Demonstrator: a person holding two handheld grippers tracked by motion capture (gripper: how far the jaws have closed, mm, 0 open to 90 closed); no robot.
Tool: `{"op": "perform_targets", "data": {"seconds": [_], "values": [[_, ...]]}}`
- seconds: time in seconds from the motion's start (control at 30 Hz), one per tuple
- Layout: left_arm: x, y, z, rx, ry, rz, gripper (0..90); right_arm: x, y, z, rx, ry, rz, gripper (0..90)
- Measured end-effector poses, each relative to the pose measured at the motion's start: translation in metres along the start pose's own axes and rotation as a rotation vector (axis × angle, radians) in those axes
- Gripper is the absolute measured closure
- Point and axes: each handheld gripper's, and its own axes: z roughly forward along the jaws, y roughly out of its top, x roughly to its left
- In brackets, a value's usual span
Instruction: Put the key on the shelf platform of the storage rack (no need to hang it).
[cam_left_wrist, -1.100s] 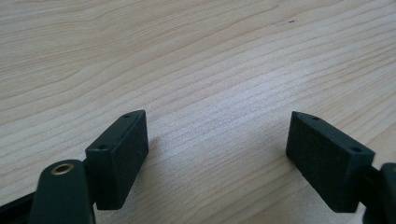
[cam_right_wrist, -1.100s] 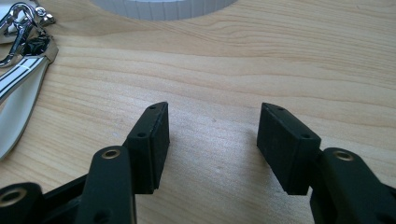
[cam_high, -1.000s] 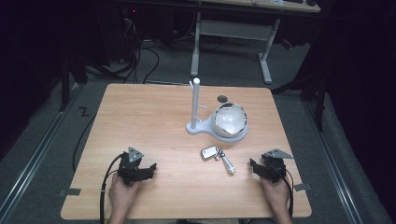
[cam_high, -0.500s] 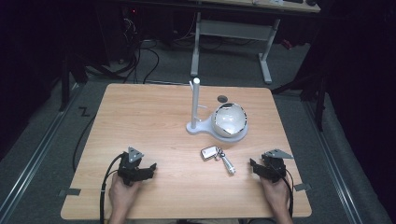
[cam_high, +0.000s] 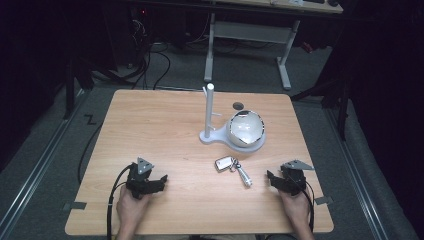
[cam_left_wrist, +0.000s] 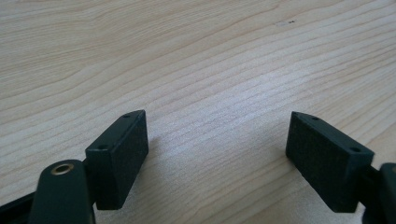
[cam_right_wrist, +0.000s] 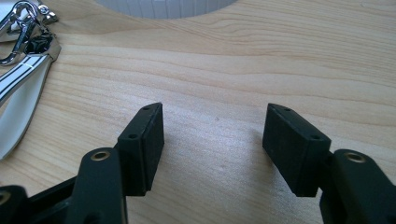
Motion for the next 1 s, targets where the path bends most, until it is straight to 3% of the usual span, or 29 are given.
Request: {"op": "perform_targets", "data": {"seconds": [1.0], "values": [[0.0, 0.0, 0.0, 0.0, 0.0, 0.0, 21.4, -0.0037, 0.0006, -0.009, -0.023, 0.049, 0.039, 40.0]]}}
